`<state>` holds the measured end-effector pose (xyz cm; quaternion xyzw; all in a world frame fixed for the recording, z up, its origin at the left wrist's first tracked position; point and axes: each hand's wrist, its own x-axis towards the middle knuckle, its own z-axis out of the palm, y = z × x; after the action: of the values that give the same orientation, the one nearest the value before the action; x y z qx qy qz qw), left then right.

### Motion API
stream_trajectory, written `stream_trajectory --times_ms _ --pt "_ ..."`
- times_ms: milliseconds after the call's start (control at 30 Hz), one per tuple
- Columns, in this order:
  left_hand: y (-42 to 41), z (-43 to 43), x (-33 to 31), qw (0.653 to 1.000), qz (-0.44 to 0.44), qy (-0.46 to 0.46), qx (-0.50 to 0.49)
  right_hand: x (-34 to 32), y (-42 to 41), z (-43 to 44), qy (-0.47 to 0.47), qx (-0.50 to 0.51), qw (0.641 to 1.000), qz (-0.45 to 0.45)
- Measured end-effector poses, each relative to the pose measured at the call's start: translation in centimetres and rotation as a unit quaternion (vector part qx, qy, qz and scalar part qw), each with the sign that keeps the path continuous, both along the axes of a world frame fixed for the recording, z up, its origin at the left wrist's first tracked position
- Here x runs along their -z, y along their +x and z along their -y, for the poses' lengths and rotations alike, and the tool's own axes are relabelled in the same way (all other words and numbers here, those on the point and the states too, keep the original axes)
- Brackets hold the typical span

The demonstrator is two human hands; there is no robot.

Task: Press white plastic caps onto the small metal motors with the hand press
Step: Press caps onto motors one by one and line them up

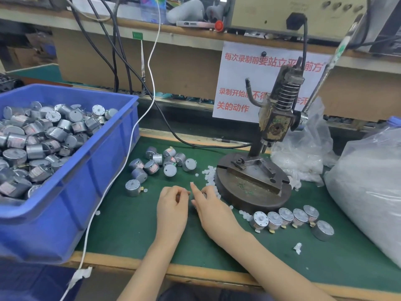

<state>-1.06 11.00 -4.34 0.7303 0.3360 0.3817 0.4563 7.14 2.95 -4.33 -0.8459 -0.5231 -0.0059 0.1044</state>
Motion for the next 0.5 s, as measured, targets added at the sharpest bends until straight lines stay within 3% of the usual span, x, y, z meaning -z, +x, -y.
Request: stream_trajectory --times_ms 233,500 --pt "-0.1 0.4 -0.4 1.0 -0.005 -0.008 0.0 -0.6 -0.7 -0.1 -0.03 -0.016 0.999 0.003" --pt "-0.2 0.4 -0.6 0.999 -0.046 0.024 0.009 -1.0 0.2 1.2 0.051 0.03 0.996 -0.061"
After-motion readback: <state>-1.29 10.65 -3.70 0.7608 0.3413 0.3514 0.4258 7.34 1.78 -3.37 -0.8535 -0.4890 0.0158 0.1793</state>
